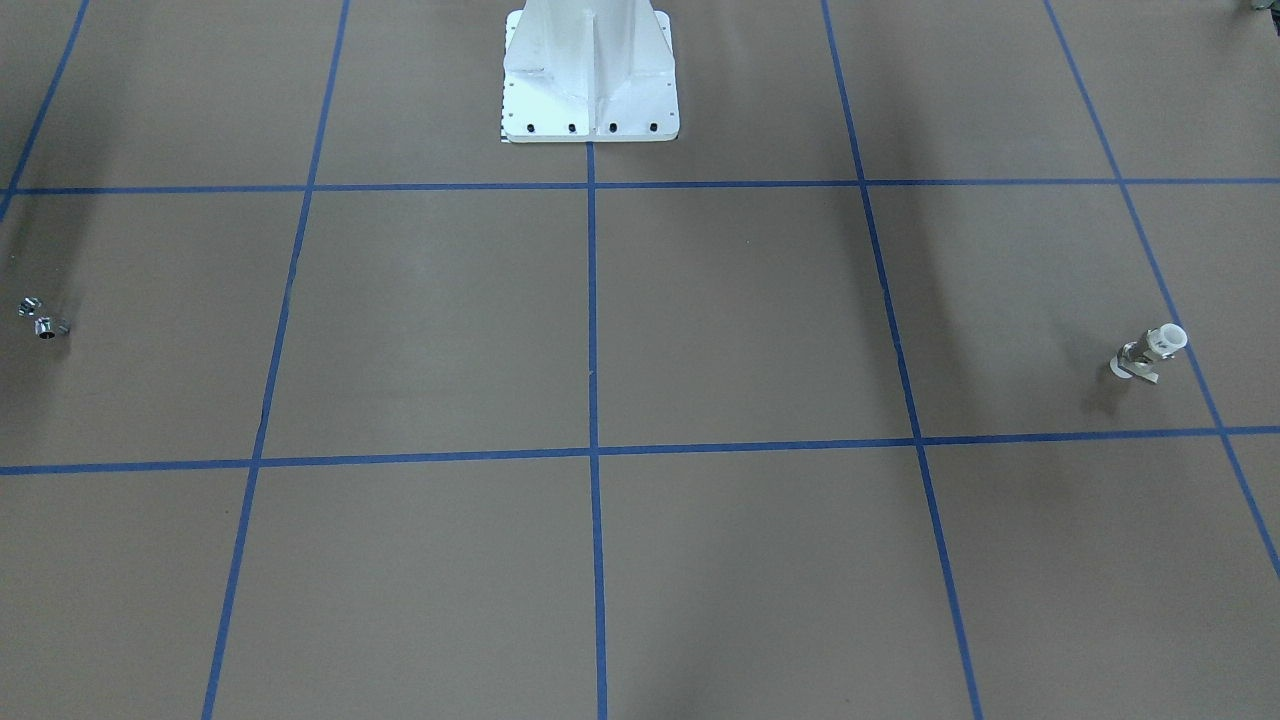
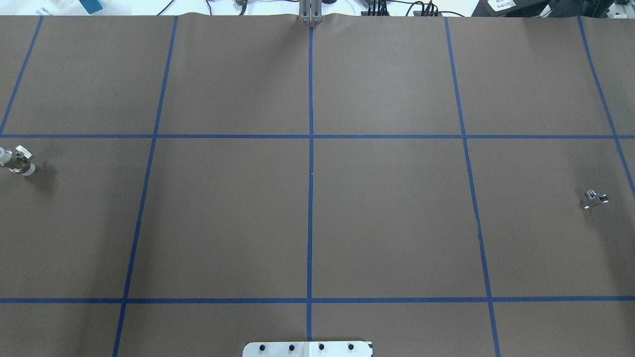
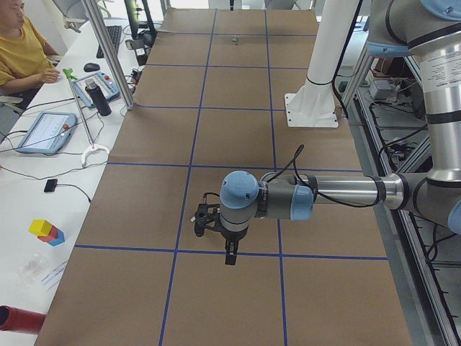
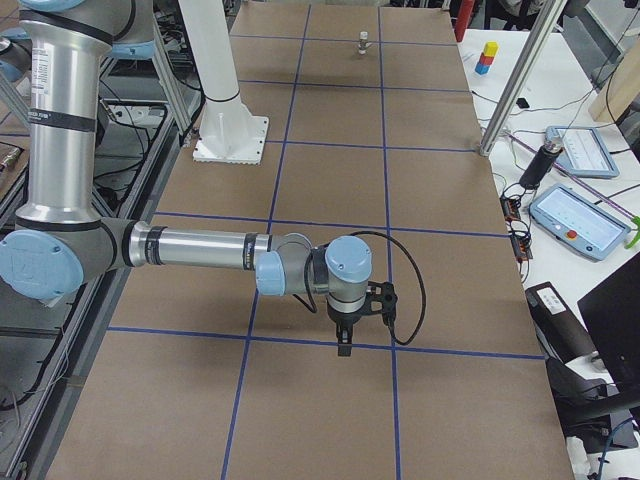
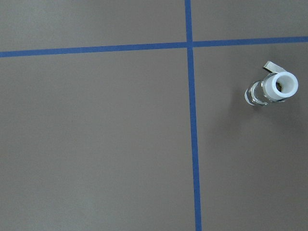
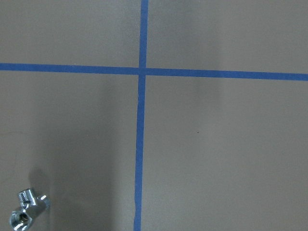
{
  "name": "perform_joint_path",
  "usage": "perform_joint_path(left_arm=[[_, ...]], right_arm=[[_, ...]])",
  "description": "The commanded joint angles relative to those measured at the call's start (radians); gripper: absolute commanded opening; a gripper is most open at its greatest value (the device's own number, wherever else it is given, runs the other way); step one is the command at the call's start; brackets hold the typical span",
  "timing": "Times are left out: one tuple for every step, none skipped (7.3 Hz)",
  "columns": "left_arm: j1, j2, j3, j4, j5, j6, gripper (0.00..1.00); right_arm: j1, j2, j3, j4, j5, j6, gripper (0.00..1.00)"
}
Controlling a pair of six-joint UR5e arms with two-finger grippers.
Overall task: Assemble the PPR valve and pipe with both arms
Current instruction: 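Lower the left gripper over the white PPR valve and close on it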
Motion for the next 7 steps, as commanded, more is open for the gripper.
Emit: perform_joint_path(left_arm=[[0.002,-0.002,-0.012,0.001,0.000,-0.005,1.00],[0.002,-0.002,-0.021,0.002,0.000,-0.008,1.00],[0.002,-0.005,-0.021,0.001,0.000,-0.009,1.00],[0.012,-0.011,-0.023,-0.001,0.006,0.004,1.00],[0.024,-0.021,-0.018,-0.008,0.000,0.003,1.00],[0.026,-0.043,-0.018,-0.011,0.000,0.006,1.00],[0.038,-0.076,-0.017,-0.011,-0.002,0.003,1.00]], right_arm=[[0.000,0.000,0.000,0.000,0.000,0.000,1.00],[0.002,0.000,0.002,0.002,0.000,0.000,1.00],[0.000,0.000,0.002,0.002,0.000,0.000,1.00],[0.000,0.002,0.005,0.000,0.002,0.000,1.00],[0.000,0.002,0.005,0.002,0.014,0.000,1.00],[0.000,0.002,0.005,0.000,0.020,0.000,1.00],[0.000,0.002,0.005,0.000,0.024,0.000,1.00]])
